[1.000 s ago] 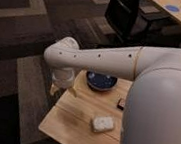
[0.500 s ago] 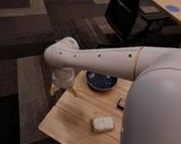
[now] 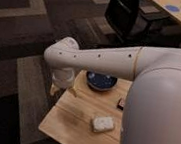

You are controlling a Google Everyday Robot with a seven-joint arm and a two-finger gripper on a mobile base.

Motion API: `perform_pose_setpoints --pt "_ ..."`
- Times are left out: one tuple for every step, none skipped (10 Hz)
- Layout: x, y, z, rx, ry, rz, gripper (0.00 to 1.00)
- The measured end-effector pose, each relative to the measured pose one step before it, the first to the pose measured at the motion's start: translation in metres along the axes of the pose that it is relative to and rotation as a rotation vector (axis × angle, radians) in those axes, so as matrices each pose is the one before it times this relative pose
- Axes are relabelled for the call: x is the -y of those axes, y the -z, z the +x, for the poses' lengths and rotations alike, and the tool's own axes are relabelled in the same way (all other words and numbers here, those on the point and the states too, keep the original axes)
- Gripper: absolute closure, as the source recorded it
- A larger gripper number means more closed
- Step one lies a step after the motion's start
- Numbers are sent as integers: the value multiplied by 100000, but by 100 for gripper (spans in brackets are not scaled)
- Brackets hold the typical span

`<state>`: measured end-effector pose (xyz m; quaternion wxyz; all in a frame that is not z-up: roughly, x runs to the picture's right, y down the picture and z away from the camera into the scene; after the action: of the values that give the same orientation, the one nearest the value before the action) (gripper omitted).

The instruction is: Place the white sponge in the ceramic bowl

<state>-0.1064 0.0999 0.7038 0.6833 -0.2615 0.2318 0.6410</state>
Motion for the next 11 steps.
perform_pose_setpoints --pt "116 -21 131 -644 1467 994 35" --pt "633 -161 896 -3339 6738 5764 35" --pt "754 151 503 -1568 3244 3719 35" --pt "1430 246 451 -1375 2964 4797 35" --pt "1255 556 532 -766 3014 3309 35" --pt "1625 635 156 745 -159 -1088 35" --pt "1002 412 23 873 -118 -3410 35" --pt "2156 50 362 -345 1048 -5434 35" --pt "1803 -284 522 -1320 1453 -3803 35" --pt "2541 -316 741 -2149 2105 -3067 35" --pt "2194 -208 960 -3096 3704 -50 35"
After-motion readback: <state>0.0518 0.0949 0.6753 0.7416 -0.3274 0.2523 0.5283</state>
